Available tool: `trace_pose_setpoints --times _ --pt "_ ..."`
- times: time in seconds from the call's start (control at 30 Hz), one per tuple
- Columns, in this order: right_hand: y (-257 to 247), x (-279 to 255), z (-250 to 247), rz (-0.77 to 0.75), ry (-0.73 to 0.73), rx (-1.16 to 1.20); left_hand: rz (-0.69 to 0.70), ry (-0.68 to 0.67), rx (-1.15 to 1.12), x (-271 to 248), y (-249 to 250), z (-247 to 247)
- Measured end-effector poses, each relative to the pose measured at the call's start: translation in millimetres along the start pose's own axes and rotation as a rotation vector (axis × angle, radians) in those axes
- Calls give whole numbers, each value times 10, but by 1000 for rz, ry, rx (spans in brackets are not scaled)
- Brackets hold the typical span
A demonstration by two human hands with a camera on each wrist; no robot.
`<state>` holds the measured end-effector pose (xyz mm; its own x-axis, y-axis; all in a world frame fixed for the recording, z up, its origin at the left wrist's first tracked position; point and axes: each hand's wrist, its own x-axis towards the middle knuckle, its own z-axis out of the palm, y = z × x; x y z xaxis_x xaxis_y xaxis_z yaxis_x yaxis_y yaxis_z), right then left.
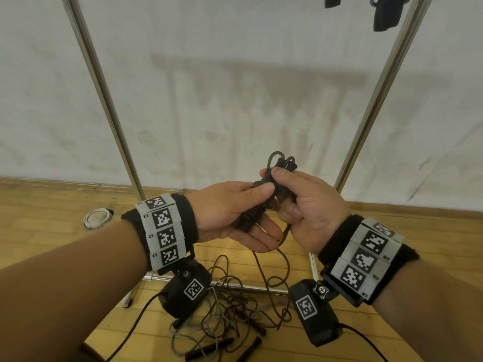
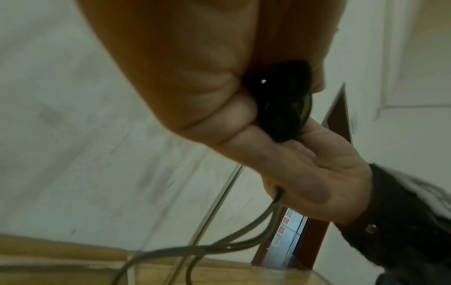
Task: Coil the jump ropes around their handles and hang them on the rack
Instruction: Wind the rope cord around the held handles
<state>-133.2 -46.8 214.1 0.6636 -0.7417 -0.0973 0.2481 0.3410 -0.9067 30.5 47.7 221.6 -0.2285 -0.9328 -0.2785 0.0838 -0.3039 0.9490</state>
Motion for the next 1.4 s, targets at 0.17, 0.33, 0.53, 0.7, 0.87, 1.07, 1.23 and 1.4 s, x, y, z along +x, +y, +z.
trace_pose_setpoints --times 0.17,0.33,0.53,0.7,0.87,1.07,1.23,1.4 --pt "67 25 38 0 78 -81 32 179 125 -6 -17 -28" --pt "64 49 63 -9 121 -95 77 181 189 -34 -46 -48" --pt "-50 -4 86 -51 67 -299 166 354 226 26 -83 -34" --pt "-110 -100 164 -137 -26 -940 197 508 159 76 -45 -32" --pt "-251 -216 160 -217 -105 -1243 98 568 209 84 -36 -24" --pt "-253 -321 209 -213 -278 -1386 -85 475 399 110 -36 100" --pt "-300 -314 38 -187 -314 -1257 -30 460 252 90 -49 83" --pt "-304 -252 -192 -81 -301 -997 110 269 -150 16 24 19"
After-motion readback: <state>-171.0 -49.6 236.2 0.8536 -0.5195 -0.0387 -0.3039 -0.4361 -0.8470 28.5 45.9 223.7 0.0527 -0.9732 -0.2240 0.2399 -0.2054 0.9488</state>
